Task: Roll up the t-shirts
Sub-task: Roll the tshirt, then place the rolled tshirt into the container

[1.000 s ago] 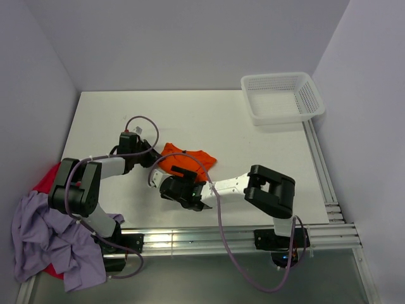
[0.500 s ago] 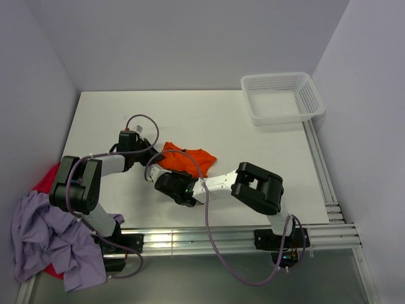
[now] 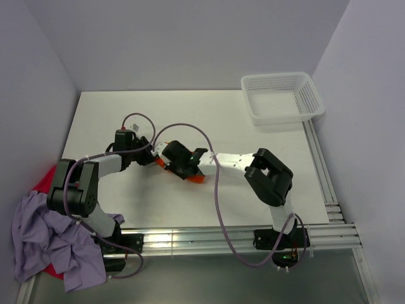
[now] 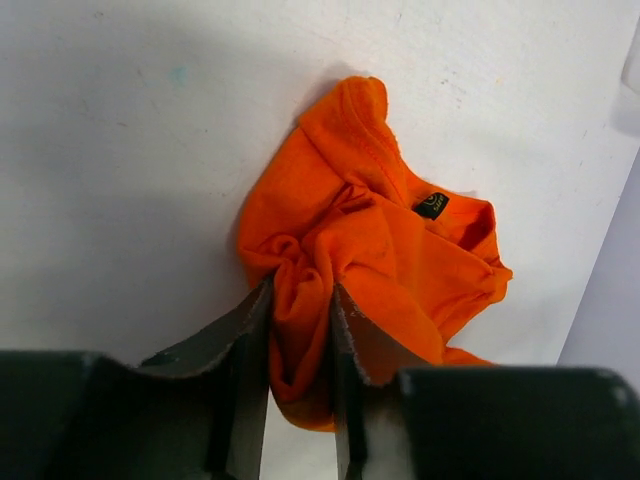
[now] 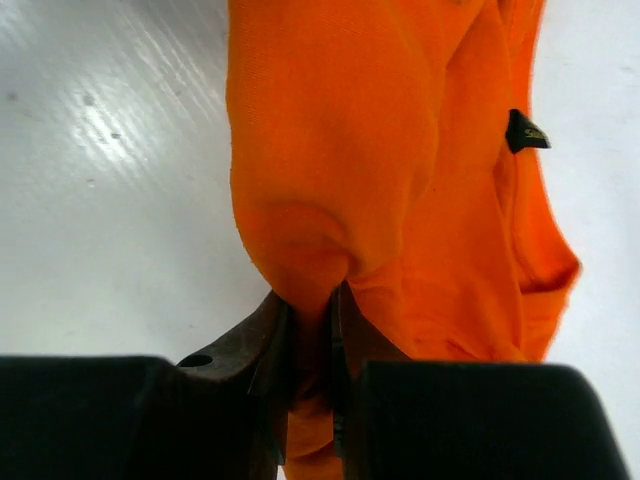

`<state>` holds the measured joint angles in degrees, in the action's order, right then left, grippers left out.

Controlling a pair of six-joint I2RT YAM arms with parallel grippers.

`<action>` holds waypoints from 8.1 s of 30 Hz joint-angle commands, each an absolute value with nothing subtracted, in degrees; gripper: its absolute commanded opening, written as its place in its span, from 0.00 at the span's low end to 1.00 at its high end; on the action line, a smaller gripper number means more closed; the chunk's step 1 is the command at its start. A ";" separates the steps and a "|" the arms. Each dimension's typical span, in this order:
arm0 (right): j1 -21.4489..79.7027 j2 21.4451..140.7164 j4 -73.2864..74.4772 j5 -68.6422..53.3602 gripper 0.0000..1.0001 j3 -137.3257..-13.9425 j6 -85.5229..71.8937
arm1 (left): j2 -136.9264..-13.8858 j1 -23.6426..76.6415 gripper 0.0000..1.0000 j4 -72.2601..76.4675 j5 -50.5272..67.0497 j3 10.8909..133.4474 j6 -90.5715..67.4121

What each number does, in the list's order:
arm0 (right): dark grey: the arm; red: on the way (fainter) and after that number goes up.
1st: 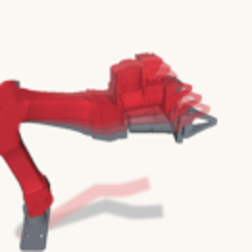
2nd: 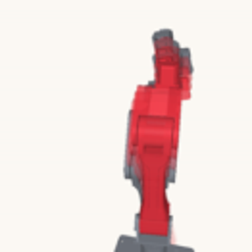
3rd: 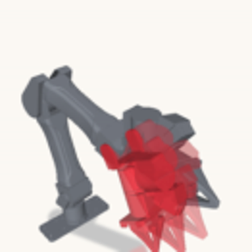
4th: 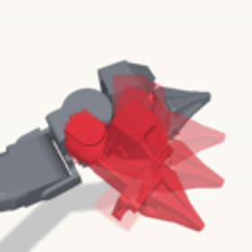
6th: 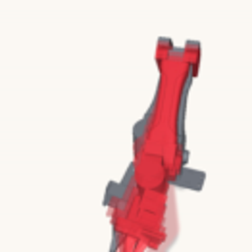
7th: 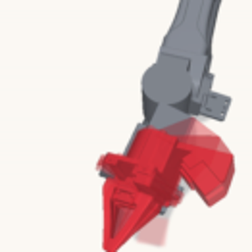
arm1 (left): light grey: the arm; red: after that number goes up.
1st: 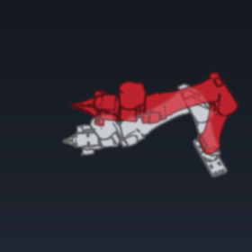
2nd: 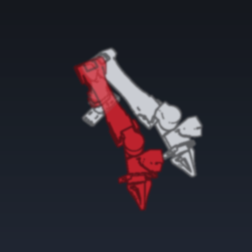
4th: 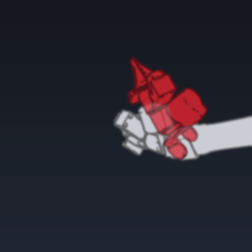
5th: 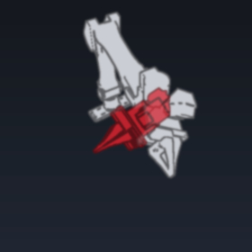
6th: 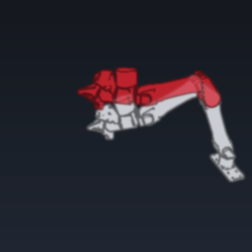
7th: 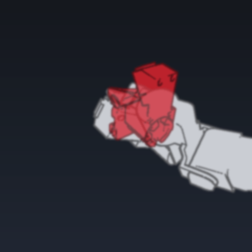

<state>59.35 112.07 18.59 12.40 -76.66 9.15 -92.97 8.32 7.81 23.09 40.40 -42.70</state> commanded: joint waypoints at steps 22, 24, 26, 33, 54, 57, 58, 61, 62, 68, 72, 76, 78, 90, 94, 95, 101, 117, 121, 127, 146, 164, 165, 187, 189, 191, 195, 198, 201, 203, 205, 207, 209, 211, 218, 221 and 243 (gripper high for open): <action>37.98 125.76 35.34 -60.10 0.00 -89.48 -6.75 | -73.40 6.86 0.92 18.10 24.34 25.84 -42.71; 36.83 126.82 34.98 -61.78 0.00 -89.30 -7.55 | -72.95 6.86 0.92 19.25 24.96 24.70 -42.63; 35.60 128.32 35.25 -61.00 0.00 -89.30 -8.17 | -72.25 6.94 0.91 19.34 25.14 24.17 -42.02; 34.80 129.99 36.47 -57.13 0.00 -88.86 -6.68 | -70.14 6.94 0.90 15.57 24.18 24.87 -39.47; 35.16 127.35 35.86 -53.26 0.00 -87.54 -5.89 | -92.45 4.57 0.90 27.15 34.10 29.88 -42.98; 35.24 127.27 35.77 -53.09 0.00 -87.45 -5.80 | -93.86 4.66 0.83 28.30 36.12 29.44 -42.80; 35.16 127.27 35.77 -53.00 0.00 -87.45 -5.80 | -94.13 4.75 0.79 28.13 36.82 29.44 -42.63; 35.16 127.44 35.95 -52.56 0.00 -87.89 -5.89 | -94.40 5.27 0.77 27.95 37.97 28.75 -42.19; 35.24 127.53 36.12 -52.04 0.00 -88.24 -5.89 | -94.13 5.45 0.77 27.86 37.97 28.48 -42.10; 35.16 126.65 36.56 -50.28 0.00 -88.42 -5.62 | -93.25 6.77 0.40 29.43 36.91 26.90 -42.44; 35.16 124.63 37.09 -45.98 0.13 -88.33 -5.80 | -91.16 10.88 0.19 34.01 34.29 23.92 -44.65; 35.16 122.00 36.48 -43.77 0.32 -87.72 -6.33 | -86.23 16.08 0.00 34.80 23.32 19.44 -47.71; 35.07 119.80 35.08 -42.72 0.60 -87.10 -6.94 | -83.24 16.43 0.00 36.12 21.02 16.10 -48.77; 26.66 87.04 10.94 -30.49 1.00 -59.18 -25.04 | -77.17 18.01 0.00 30.59 11.16 14.50 -47.20; 23.73 79.38 7.91 -31.03 1.00 -48.98 -26.37 | -78.40 18.46 0.00 29.89 10.55 15.38 -46.85; 23.82 78.76 7.30 -31.20 1.00 -47.48 -26.89 | -78.75 18.54 0.00 29.36 10.37 15.55 -46.76; 23.73 73.57 -5.43 -29.79 1.00 -33.85 -35.57 | -80.77 18.72 0.00 26.46 9.32 18.10 -46.14; 25.40 81.91 -29.36 -31.99 1.00 -25.40 -46.14 | -82.35 18.81 0.00 22.15 9.93 22.58 -44.65; 26.89 84.02 -25.33 -27.02 0.96 -27.68 -44.83 | -83.49 18.90 0.00 21.45 10.28 23.47 -44.56; 31.55 85.60 -21.79 -19.78 0.95 -28.83 -44.82 | -85.95 18.90 0.00 20.22 9.93 24.96 -44.30; 32.08 93.95 -29.26 -12.04 0.50 -27.95 -49.48 | -88.24 18.98 0.00 17.49 6.94 26.81 -43.15; 29.19 88.78 -18.48 -11.69 0.00 -38.56 -45.09 | -89.03 23.03 0.00 13.56 7.30 37.95 -47.46; 27.70 88.16 -17.41 -12.12 0.00 -39.54 -44.04 | -88.86 23.11 0.00 12.49 6.60 39.62 -47.37; 1.50 97.10 10.89 -3.53 0.00 -82.96 -32.00 | -139.27 35.32 0.00 7.65 17.40 133.28 -45.44; 0.45 99.65 12.39 -1.07 0.00 -85.60 -30.42 | -146.04 36.21 0.00 7.99 17.93 142.77 -45.09; 0.44 105.26 15.10 -0.88 0.00 -89.79 -28.84 | -146.25 37.35 0.00 13.32 17.49 141.43 -43.96; -1.32 114.51 19.60 -6.65 0.00 -95.80 -28.74 | -141.33 39.37 0.00 20.57 14.59 127.82 -38.68; -0.27 116.36 17.67 -9.58 0.00 -93.43 -30.15 | -142.21 41.30 0.00 18.99 15.82 127.27 -38.93; 2.90 116.28 16.44 -14.13 0.00 -90.80 -31.11 | -138.10 42.27 0.00 18.98 11.26 120.89 -37.62; 4.65 115.32 13.99 -19.30 0.00 -87.90 -31.46 | -134.93 42.10 0.00 19.07 7.58 116.48 -37.53; 6.75 113.12 12.57 -20.65 0.00 -85.27 -31.20 | -130.53 40.70 0.00 18.46 7.12 111.29 -38.14; 8.25 109.80 12.39 -20.04 0.00 -83.85 -30.41 | -125.19 38.77 0.00 18.54 6.68 104.98 -38.06; 10.88 108.02 12.39 -20.13 0.00 -82.53 -30.15 | -121.31 37.71 0.00 18.20 4.06 100.39 -37.79; 13.00 106.27 13.26 -21.01 0.00 -82.18 -29.88 | -115.86 35.95 0.00 17.32 2.91 93.89 -38.40; 16.18 100.29 16.69 -18.11 0.00 -80.42 -28.22 | -104.86 31.38 0.00 15.65 2.81 78.15 -40.43; 13.54 97.57 16.62 -19.86 0.00 -77.97 -28.04 | -105.11 32.16 0.00 18.01 3.25 75.42 -41.31; 0.44 98.34 13.89 -19.78 0.00 -69.34 -25.14 | -122.96 38.23 0.00 5.63 -2.35 90.00 -45.35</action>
<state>0.12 97.41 16.95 -20.45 -68.97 -25.98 -121.51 37.08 7.81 0.34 87.26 -45.32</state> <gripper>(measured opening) 0.273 0.244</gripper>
